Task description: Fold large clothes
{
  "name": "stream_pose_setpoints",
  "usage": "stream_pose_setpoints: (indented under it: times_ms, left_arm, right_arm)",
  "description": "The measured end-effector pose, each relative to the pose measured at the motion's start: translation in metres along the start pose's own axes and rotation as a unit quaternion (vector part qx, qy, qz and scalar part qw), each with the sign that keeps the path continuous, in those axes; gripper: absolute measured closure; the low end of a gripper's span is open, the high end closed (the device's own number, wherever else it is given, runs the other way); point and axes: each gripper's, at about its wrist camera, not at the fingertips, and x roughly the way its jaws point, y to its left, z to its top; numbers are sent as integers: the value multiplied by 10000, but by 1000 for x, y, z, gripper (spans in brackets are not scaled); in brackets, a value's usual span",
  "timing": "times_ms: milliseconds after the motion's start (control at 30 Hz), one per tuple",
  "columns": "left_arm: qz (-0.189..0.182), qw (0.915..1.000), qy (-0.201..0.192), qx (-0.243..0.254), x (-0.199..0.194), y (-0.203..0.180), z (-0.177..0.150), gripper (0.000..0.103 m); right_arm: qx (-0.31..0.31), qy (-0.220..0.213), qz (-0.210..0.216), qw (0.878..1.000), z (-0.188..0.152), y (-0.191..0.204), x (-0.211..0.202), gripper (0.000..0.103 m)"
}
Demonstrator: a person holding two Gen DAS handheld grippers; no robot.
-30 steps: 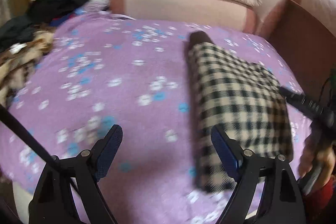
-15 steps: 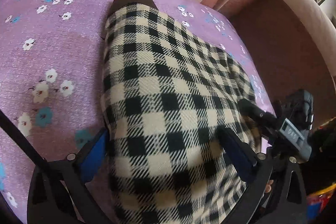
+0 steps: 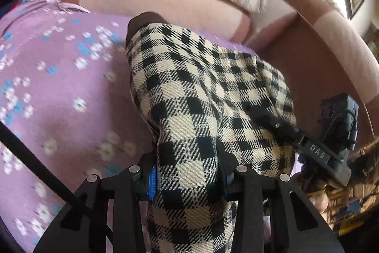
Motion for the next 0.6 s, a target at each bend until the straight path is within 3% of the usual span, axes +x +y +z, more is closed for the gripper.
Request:
stream_pose_setpoints:
  times_ms: [67,167,233,300,367,433,500,600]
  left_arm:
    - [422,9991,48,-74,9,11,2,56]
    - [1330,9899,479,-141,33,31,-11,56]
    - [1070,9932,362,-299,23,39,-19,56]
    - [817,9958,90,-404,1,35,-25,57]
    - [714,9969,-203,-262,-18,27,-33,57]
    - [708,9967,-393,-71,-27,18,-44,56]
    - [774,9965,-256,162,-15,15,-48,54]
    - [1138,9932,69,228,7,20,-65,54]
  right_arm:
    - [84,89,-204,9997,2,-4,18,56]
    - [344,490,-895,9942,-10,-31,41,52]
    - [629,454,-881,9931,-9,-45,33,52]
    - [570,46,-905,9943,-3,-43,11,52]
    - [530,-213,-558,9968,1,-35,-7,52]
    - [652,-210,254,9973,1,-23,-10,52]
    - [642,99,864,9941,-6,-11,2,53]
    - [601,777,906,9910,-26,-3,38,53]
